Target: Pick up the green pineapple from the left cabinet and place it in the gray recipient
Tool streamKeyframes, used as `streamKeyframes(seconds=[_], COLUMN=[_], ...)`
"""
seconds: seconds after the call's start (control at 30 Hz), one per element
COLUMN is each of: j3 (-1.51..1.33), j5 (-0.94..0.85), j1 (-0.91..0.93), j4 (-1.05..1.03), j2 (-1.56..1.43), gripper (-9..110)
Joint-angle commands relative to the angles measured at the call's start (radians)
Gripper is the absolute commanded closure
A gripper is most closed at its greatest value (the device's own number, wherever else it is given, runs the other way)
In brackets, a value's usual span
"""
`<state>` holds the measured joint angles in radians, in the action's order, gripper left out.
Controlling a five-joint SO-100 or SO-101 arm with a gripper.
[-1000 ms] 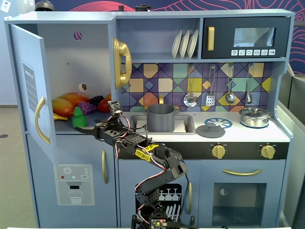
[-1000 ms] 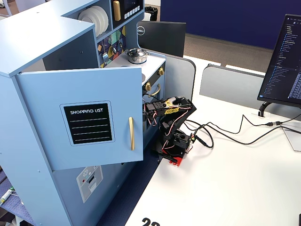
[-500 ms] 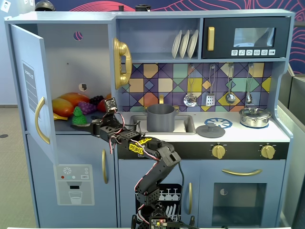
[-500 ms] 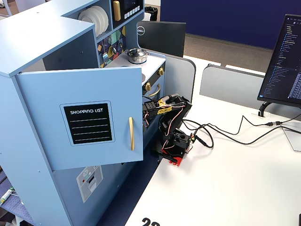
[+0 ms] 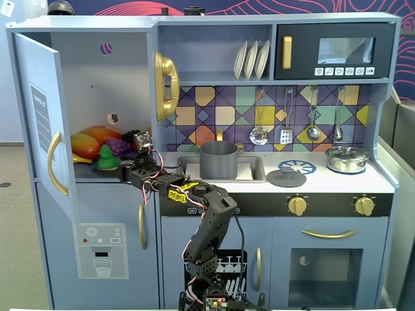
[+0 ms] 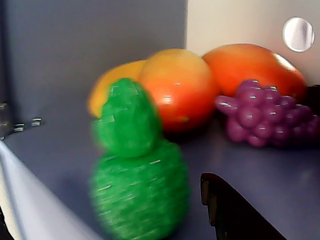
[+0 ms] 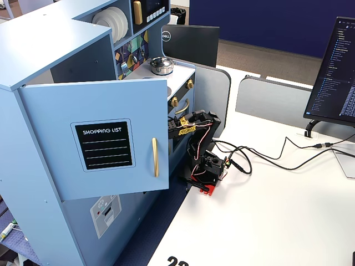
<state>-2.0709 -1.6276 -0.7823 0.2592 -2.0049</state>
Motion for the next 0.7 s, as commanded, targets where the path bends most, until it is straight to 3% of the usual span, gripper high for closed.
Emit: streamKeyframes(seconds=[0.0,0.67], j3=[0.107,0.268], j5=[-0.009,-0.023], j1=[0.029,-0.009], j4=[0.012,-0.009], j2=[0.029,0.215], gripper=[54,57])
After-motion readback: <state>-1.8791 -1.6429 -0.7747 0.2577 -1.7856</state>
